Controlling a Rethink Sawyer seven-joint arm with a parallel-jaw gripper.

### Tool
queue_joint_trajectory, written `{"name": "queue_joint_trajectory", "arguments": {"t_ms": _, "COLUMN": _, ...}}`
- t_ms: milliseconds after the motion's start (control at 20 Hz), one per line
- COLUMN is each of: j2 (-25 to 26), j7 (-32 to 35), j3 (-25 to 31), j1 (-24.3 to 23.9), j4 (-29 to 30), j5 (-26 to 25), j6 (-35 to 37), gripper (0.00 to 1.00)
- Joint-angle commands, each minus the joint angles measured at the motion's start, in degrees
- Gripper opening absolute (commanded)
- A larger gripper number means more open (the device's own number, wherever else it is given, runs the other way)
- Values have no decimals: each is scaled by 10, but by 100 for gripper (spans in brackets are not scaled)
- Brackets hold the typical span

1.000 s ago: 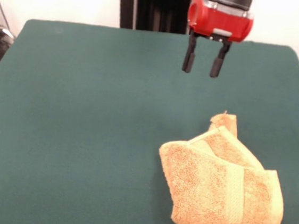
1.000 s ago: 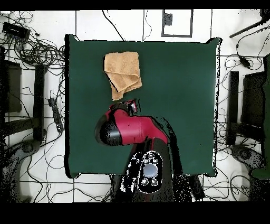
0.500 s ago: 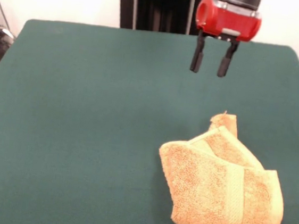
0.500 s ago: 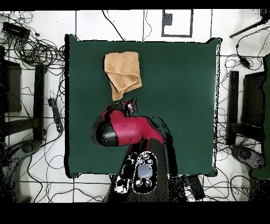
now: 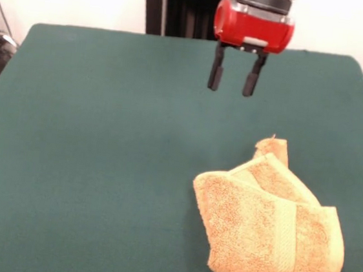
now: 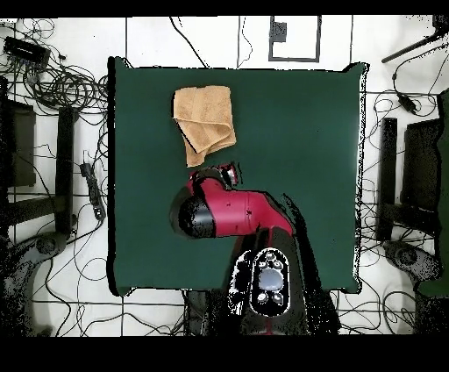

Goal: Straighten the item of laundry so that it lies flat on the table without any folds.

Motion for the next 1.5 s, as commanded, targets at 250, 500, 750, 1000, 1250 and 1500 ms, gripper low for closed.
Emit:
{"name": "queue_joint_trajectory", "arguments": {"t_ms": 250, "j2": -33, "j7": 19, "j3": 125, "j1": -38, "j4": 70, "j5": -18, "j6": 50, "gripper": 100}}
{"name": "queue_joint_trajectory", "arguments": {"t_ms": 500, "j2": -19, "j7": 24, "j3": 81, "j1": 9, "j4": 29, "j5": -12, "j6": 128, "gripper": 100}}
{"name": "queue_joint_trajectory", "arguments": {"t_ms": 750, "j2": 4, "j7": 31, "j3": 68, "j1": 19, "j4": 17, "j5": -23, "j6": 110, "gripper": 100}}
{"name": "queue_joint_trajectory", "arguments": {"t_ms": 1000, "j2": 13, "j7": 39, "j3": 45, "j1": 42, "j4": 3, "j5": -28, "j6": 119, "gripper": 100}}
{"name": "queue_joint_trajectory", "arguments": {"t_ms": 1250, "j2": 27, "j7": 57, "j3": 64, "j1": 30, "j4": 20, "j5": -11, "j6": 86, "gripper": 100}}
{"name": "queue_joint_trajectory", "arguments": {"t_ms": 1500, "j2": 44, "j7": 64, "j3": 72, "j1": 24, "j4": 24, "j5": -4, "j6": 77, "gripper": 100}}
